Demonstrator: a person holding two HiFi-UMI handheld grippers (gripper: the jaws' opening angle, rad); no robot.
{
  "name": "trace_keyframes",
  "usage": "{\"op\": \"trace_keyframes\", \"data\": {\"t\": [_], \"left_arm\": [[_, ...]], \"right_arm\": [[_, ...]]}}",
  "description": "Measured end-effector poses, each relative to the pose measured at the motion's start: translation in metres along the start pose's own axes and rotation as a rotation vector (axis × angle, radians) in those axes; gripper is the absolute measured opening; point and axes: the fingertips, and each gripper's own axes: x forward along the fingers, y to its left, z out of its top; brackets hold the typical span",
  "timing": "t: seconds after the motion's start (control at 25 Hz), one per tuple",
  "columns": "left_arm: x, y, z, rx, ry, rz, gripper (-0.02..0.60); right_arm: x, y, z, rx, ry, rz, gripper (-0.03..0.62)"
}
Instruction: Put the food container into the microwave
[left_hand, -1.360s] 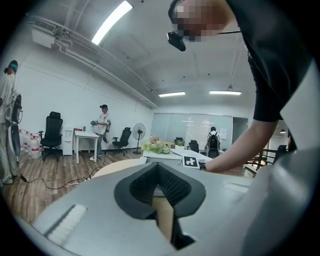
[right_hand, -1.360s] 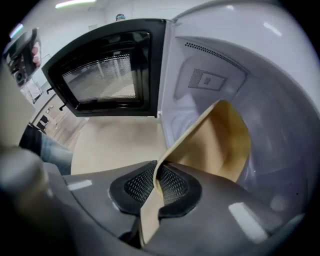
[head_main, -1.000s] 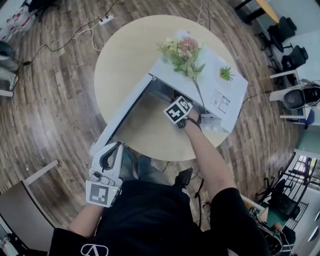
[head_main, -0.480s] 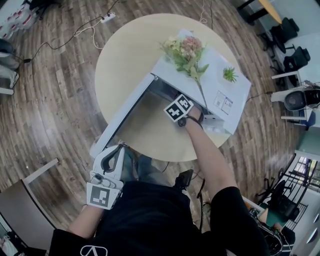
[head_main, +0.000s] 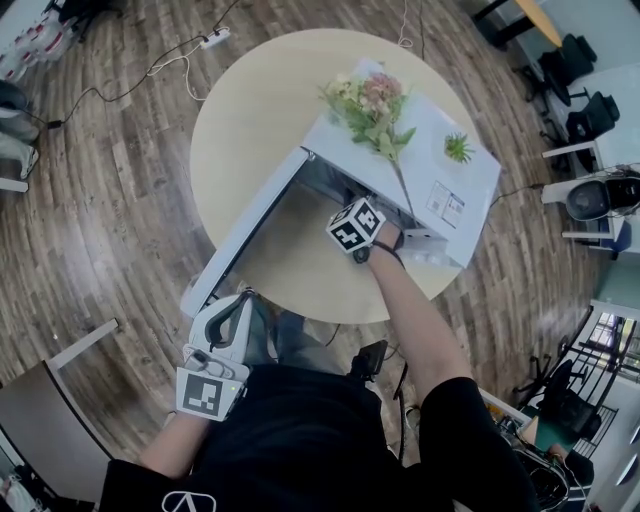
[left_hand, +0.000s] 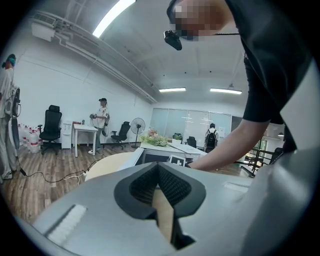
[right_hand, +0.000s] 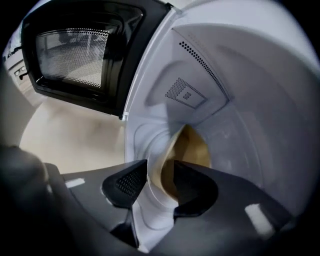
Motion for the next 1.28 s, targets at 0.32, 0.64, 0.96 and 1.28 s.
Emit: {"op": "trace_keyframes", "data": {"t": [0.32, 0.64, 0.96, 1.28], "left_arm": [[0.007, -0.008, 0.006, 0.021, -0.01, -0.035, 0.0], [0.03, -0.025, 0.033, 0.062, -0.039, -0.095, 0.0], [0.057, -0.064, 0.08, 0.142, -0.11, -0.197, 0.0], [0.084, -0.113, 0.145, 0.236, -0.229, -0.332, 0.0]], "right_arm": [[-0.044, 0.029, -0.013, 0.018, -0.038, -0.015, 0.15], [-0.123, 0.102, -0.069, 0.108, -0.003, 0.169, 0.05], [-0.221, 0.106, -0.086, 0.412, -0.136, 0.336, 0.011], [-0.329, 0.009, -0.057, 0.65, -0.502, 0.061, 0.009]]}}
